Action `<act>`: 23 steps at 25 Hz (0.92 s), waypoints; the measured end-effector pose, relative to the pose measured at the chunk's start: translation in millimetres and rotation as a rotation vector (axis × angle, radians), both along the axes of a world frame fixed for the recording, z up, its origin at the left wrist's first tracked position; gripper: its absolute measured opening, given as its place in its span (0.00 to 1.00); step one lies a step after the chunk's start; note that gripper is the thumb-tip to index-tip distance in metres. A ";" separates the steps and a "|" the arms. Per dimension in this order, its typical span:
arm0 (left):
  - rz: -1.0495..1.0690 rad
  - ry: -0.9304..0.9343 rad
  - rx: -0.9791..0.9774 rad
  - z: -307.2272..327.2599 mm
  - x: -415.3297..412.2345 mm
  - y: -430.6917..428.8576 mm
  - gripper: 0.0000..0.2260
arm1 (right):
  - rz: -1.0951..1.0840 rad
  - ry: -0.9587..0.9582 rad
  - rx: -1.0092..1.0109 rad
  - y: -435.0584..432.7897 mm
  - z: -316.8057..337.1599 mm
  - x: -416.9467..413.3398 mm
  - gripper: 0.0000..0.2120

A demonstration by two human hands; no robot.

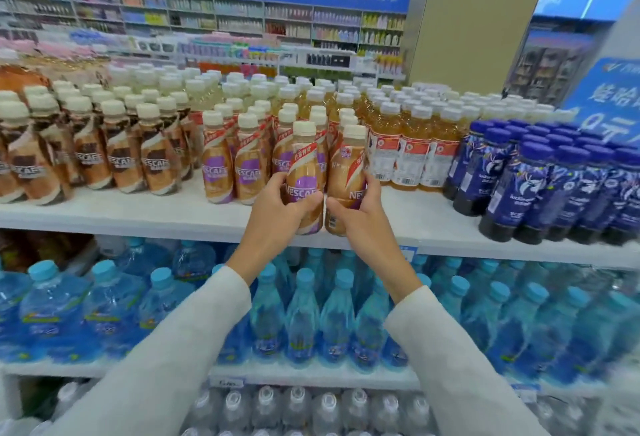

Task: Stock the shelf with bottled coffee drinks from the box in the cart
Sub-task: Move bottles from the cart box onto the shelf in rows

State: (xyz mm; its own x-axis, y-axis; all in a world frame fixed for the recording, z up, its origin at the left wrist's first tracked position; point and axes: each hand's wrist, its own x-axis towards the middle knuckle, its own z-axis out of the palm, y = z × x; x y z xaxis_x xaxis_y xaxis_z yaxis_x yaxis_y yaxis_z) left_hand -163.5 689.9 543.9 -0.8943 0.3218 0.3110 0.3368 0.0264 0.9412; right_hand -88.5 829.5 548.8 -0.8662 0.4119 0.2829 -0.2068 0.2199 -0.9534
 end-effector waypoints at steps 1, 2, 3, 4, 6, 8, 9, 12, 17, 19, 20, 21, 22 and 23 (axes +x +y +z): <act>0.015 0.019 -0.035 -1.4 -7.5 3.7 0.22 | -0.003 -0.008 0.007 2.0 -0.2 -6.4 0.34; 0.029 0.030 -0.060 -3.5 -14.4 6.6 0.24 | -0.008 -0.016 0.020 3.8 -1.6 -12.0 0.34; 0.039 0.035 -0.074 -6.7 -20.5 8.7 0.24 | -0.015 -0.020 0.035 4.7 -4.0 -16.6 0.35; 0.045 0.041 -0.080 -10.9 -24.4 9.5 0.23 | -0.023 -0.021 0.049 4.9 -7.1 -20.2 0.35; 0.040 0.064 -0.090 -18.4 -29.6 9.8 0.24 | -0.031 -0.011 0.077 4.6 -13.7 -26.3 0.35; 0.025 0.091 -0.091 -24.1 -30.6 9.2 0.25 | -0.035 -0.002 0.092 5.2 -21.3 -29.8 0.35; 0.017 0.101 -0.083 -26.5 -29.5 8.4 0.26 | -0.036 -0.004 0.100 6.1 -24.9 -30.3 0.35; -0.021 0.064 -0.053 -31.7 -25.9 2.8 0.32 | 0.009 -0.057 0.077 15.3 -31.2 -27.2 0.42; 0.041 0.074 -0.060 -34.9 -28.7 -7.8 0.31 | 0.040 -0.096 0.034 41.7 -21.3 -20.4 0.36; 0.074 0.090 -0.065 -35.7 -28.1 -7.4 0.29 | 0.007 -0.106 0.119 39.6 -21.0 -19.9 0.30; 0.086 0.096 -0.065 -36.2 -27.6 -6.3 0.29 | -0.028 -0.101 0.161 35.5 -22.8 -20.1 0.29; 0.097 0.104 -0.062 -36.7 -27.2 -5.4 0.30 | -0.071 -0.089 0.195 30.9 -24.9 -21.3 0.29; 0.110 0.112 -0.060 -37.1 -27.1 -4.9 0.30 | -0.117 -0.075 0.227 26.7 -26.7 -23.1 0.31; 0.124 0.122 -0.063 -37.5 -27.0 -4.9 0.30 | -0.160 -0.066 0.257 23.2 -28.0 -24.9 0.32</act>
